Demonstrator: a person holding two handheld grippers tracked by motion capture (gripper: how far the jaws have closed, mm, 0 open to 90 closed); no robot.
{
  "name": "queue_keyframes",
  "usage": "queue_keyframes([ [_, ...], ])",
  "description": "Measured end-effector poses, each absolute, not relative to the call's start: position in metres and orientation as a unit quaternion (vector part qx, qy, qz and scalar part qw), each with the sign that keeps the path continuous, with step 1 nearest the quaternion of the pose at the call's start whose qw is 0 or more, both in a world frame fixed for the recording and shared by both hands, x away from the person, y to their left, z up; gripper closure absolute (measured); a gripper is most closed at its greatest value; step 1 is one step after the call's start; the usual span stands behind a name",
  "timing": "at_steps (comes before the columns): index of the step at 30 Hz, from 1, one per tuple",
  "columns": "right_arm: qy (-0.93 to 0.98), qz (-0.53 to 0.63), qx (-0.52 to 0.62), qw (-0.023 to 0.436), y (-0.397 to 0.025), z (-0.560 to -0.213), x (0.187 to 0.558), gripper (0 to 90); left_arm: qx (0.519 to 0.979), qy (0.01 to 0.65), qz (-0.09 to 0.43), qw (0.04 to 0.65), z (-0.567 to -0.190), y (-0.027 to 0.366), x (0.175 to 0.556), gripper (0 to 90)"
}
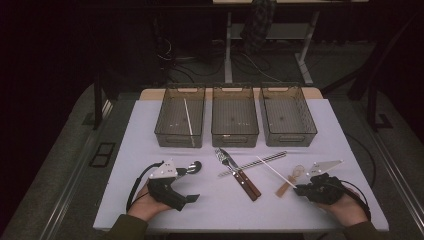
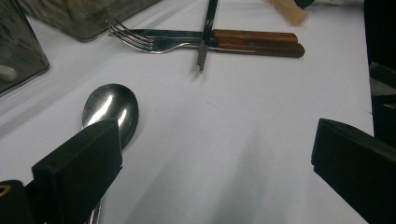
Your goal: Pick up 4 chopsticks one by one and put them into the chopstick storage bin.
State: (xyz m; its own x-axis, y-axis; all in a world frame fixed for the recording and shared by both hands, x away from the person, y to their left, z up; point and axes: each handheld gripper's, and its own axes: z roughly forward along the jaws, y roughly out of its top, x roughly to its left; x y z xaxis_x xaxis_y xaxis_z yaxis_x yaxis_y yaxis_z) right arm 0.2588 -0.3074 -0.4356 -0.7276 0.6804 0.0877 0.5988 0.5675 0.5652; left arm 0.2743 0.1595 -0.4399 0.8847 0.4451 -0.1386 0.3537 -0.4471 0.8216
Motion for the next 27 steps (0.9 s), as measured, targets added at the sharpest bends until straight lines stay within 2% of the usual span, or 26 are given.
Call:
queue_keyframes([
  [27, 0.828, 0.396, 0.387, 0.085, -0.305, -0.408, 0.274, 83.6, 0.852, 0.232, 0.051, 0.466, -0.440, 0.158, 0.275, 0.2],
])
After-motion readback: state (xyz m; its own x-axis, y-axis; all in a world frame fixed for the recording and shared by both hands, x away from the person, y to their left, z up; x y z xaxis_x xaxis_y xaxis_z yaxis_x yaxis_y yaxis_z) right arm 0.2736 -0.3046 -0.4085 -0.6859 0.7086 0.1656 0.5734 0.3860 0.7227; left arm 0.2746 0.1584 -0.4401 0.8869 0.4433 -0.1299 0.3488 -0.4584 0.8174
